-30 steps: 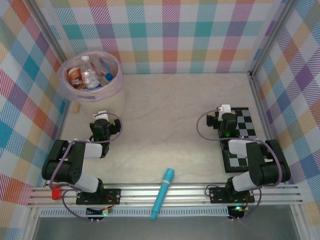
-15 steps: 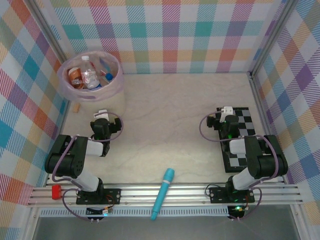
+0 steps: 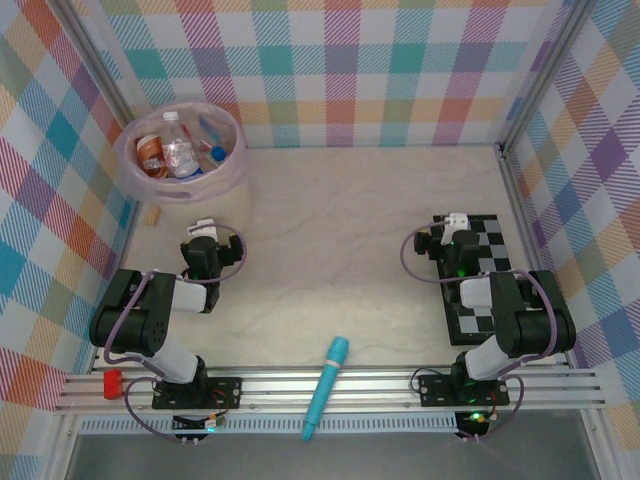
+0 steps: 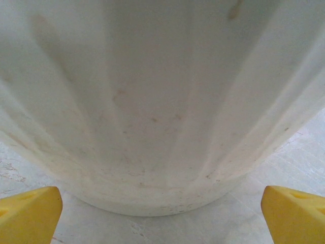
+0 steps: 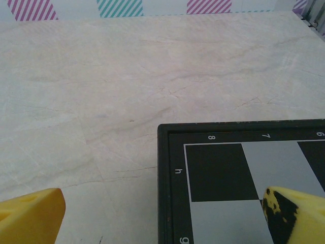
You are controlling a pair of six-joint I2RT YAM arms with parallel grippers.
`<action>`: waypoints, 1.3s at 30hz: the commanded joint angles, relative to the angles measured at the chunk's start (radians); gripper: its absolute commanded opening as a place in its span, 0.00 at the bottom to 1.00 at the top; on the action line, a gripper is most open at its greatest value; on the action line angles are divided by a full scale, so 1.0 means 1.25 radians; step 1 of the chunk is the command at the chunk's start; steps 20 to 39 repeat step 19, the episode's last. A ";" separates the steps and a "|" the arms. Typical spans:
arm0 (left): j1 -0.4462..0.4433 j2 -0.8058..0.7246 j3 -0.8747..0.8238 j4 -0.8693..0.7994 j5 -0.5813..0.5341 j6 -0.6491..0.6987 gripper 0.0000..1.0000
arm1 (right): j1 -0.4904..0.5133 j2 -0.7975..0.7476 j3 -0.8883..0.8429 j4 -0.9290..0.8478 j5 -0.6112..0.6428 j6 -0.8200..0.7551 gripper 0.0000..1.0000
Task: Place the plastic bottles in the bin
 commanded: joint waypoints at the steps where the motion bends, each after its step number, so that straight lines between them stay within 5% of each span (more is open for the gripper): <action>1: 0.003 0.003 0.014 0.023 -0.013 0.002 1.00 | -0.006 -0.002 0.013 0.004 -0.019 0.012 0.99; 39: 0.002 0.003 0.014 0.021 -0.014 0.004 1.00 | -0.017 -0.001 0.020 -0.007 -0.039 0.019 1.00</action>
